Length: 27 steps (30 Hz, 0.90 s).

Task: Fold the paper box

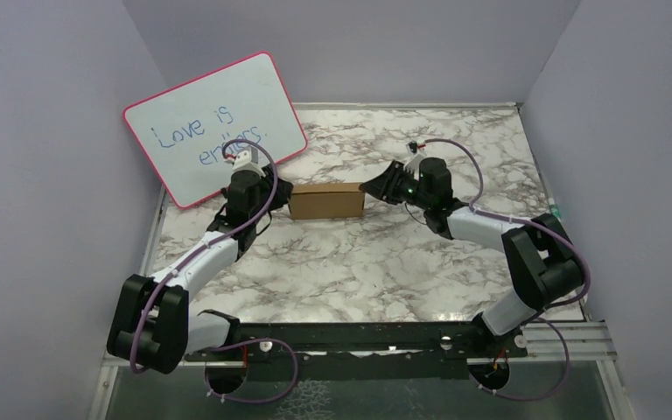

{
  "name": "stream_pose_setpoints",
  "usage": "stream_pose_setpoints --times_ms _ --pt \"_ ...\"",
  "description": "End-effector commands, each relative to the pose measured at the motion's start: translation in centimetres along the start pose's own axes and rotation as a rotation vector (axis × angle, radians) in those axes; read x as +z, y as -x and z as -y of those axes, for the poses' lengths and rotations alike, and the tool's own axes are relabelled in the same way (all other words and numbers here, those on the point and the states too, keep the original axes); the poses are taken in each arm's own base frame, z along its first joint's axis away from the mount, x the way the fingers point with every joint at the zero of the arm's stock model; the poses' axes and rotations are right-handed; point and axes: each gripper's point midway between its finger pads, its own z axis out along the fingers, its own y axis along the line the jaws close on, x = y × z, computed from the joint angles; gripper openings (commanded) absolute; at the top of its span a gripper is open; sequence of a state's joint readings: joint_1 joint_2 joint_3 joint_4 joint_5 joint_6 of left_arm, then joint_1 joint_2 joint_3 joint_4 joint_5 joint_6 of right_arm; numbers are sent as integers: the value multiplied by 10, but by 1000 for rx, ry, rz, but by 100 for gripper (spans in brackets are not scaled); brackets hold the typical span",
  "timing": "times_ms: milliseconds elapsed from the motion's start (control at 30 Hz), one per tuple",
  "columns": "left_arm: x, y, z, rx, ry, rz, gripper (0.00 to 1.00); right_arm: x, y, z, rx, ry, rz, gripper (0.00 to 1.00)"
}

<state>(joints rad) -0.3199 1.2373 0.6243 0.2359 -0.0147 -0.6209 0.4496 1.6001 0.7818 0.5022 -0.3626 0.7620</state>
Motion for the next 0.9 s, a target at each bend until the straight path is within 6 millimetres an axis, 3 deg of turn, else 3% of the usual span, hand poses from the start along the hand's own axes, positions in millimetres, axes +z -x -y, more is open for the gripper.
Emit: stream_pose_setpoints --times_ms 0,233,467,600,733,867 --pt "-7 -72 -27 -54 21 -227 30 -8 -54 58 -1 -130 -136 29" --pt "-11 -83 -34 -180 -35 -252 31 -11 -66 84 26 -143 -150 24" --pt "-18 -97 -36 -297 -100 -290 30 -9 -70 87 31 -132 -166 22" --pt "-17 -106 -35 -332 -123 -308 23 -12 -66 91 40 -141 -158 22" --pt "-10 -114 -24 -290 -157 -338 17 -16 -60 91 38 -142 -142 21" --pt "-1 -112 2 -271 -243 -354 17 -22 -50 90 36 -143 -124 21"
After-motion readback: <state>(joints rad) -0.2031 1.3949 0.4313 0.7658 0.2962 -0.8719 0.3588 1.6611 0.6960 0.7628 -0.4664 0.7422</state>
